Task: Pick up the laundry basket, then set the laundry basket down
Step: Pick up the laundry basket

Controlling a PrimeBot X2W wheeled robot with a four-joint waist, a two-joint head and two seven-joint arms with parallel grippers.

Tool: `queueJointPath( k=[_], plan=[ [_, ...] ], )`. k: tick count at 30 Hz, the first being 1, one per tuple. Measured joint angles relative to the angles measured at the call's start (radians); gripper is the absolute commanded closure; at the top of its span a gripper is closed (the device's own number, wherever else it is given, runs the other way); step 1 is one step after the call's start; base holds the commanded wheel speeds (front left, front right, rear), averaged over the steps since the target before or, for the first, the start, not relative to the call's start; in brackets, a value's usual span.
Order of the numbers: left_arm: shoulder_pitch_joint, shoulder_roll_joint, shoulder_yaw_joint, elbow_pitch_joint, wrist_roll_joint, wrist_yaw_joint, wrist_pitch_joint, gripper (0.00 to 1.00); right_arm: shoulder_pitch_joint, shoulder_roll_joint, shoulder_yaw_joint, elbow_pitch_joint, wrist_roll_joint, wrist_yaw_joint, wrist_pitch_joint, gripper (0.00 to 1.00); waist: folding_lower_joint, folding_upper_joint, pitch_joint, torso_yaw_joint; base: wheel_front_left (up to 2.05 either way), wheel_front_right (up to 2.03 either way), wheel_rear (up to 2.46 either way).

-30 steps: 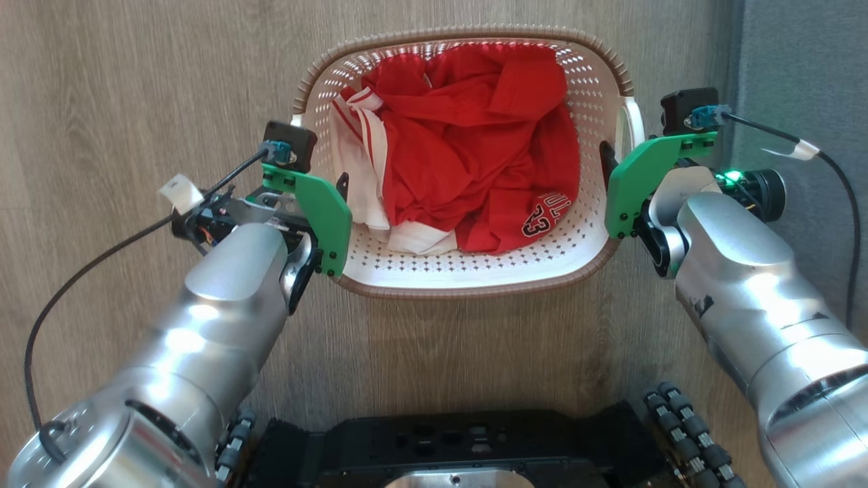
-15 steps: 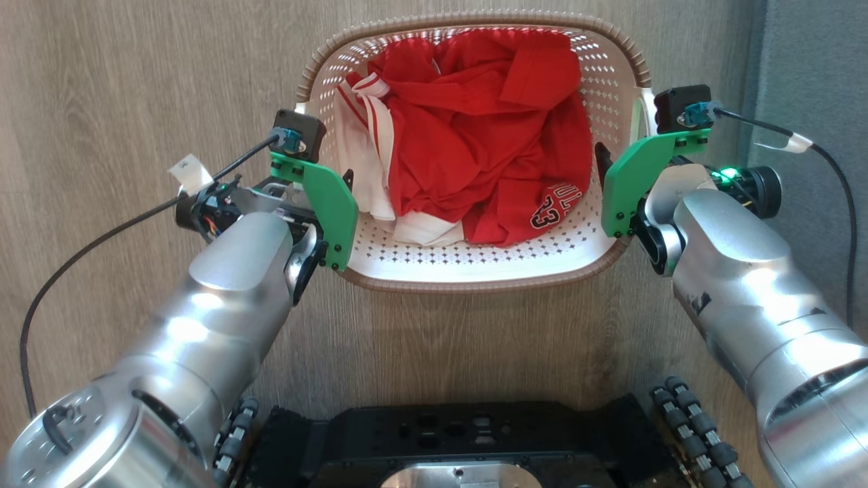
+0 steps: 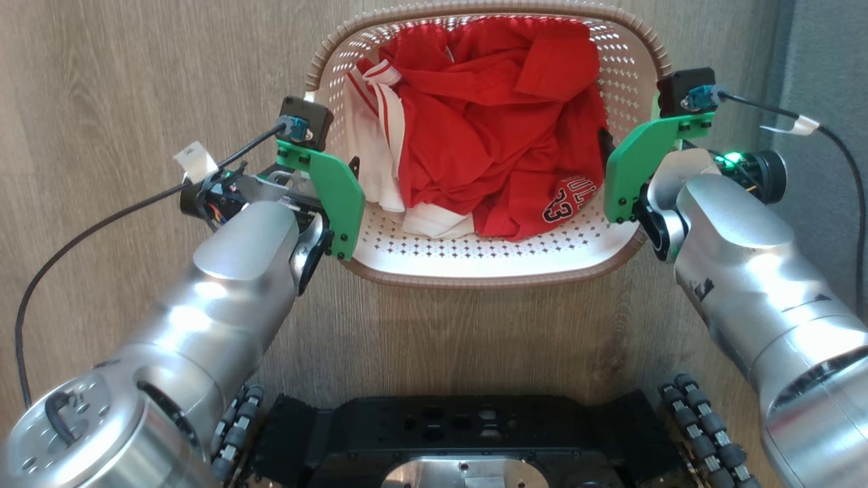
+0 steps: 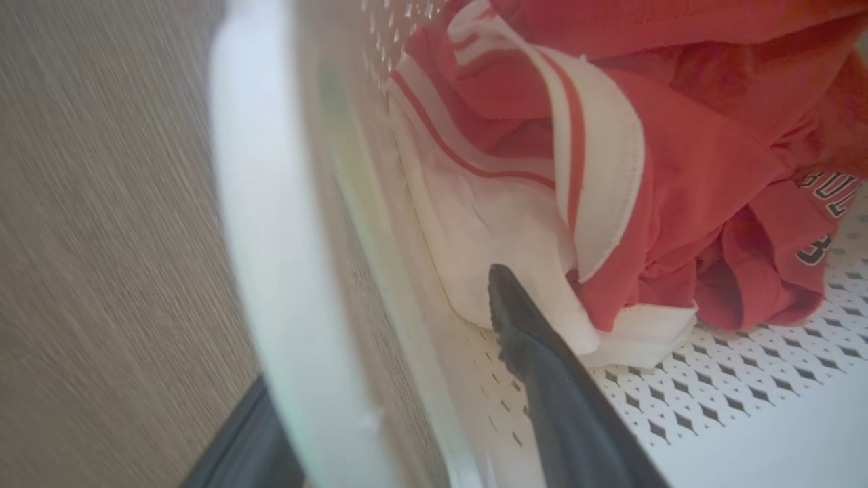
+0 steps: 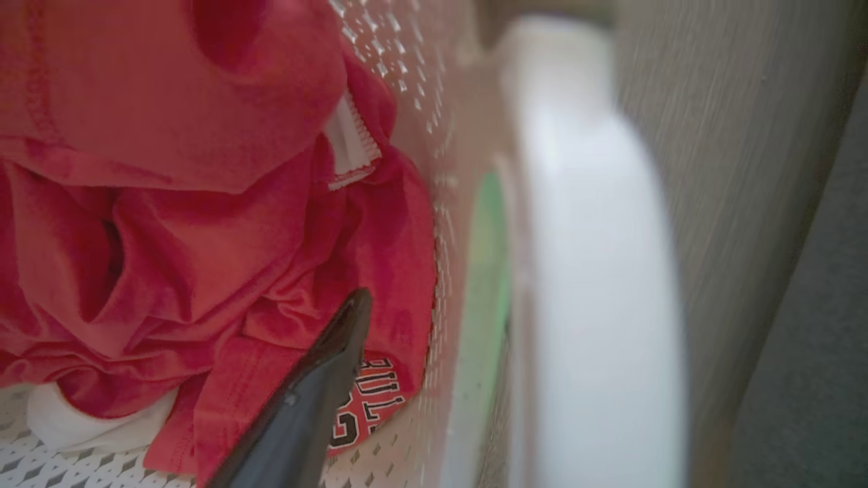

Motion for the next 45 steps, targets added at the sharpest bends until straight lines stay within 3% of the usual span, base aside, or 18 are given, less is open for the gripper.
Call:
queueJointPath(
  k=[3,4,5,6,7,20,30,45],
  plan=[
    [-0.007,0.0,-0.008,-0.002,-0.02,0.0,-0.002,0.0,-0.008,-0.001,0.007,0.0,0.007,0.0,-0.001,0.0,0.0,0.0,0.006,0.005,0.0,0.0,0.0],
    [-0.008,0.0,-0.011,-0.004,-0.028,0.0,-0.002,0.19,-0.009,-0.001,0.011,0.001,0.007,0.0,-0.001,0.0,0.0,0.0,0.008,0.006,0.0,0.0,0.0],
    [-0.009,0.0,-0.015,-0.005,-0.034,0.0,-0.002,0.51,-0.009,-0.001,0.015,0.001,0.007,0.0,-0.001,0.55,0.0,0.0,0.009,0.007,0.0,0.0,0.0],
    [-0.009,0.0,-0.02,-0.006,-0.04,0.0,-0.002,0.72,-0.009,-0.001,0.017,0.001,0.011,0.0,-0.001,0.92,0.0,0.0,0.011,0.008,0.0,0.0,0.0],
    [-0.009,0.0,-0.028,-0.007,-0.046,0.0,-0.002,1.0,-0.01,-0.001,0.017,0.001,0.019,0.0,-0.001,1.0,0.0,0.0,0.012,0.009,0.0,0.0,0.0],
    [-0.02,0.001,-0.07,-0.021,-0.107,0.006,0.0,1.0,-0.021,-0.018,0.033,0.01,0.061,0.0,0.0,1.0,0.0,0.0,0.009,0.016,0.0,0.0,0.0],
    [-0.011,0.002,-0.1,-0.021,-0.102,-0.022,0.038,1.0,-0.016,-0.026,0.088,0.005,0.082,0.0,0.047,1.0,0.0,0.0,-0.05,0.022,0.0,0.0,0.0],
    [0.071,0.005,-0.116,0.0,-0.093,-0.104,0.088,1.0,0.085,-0.03,0.155,-0.015,0.148,0.0,0.15,1.0,0.0,0.0,-0.227,0.019,0.0,0.0,0.0]
  ],
)
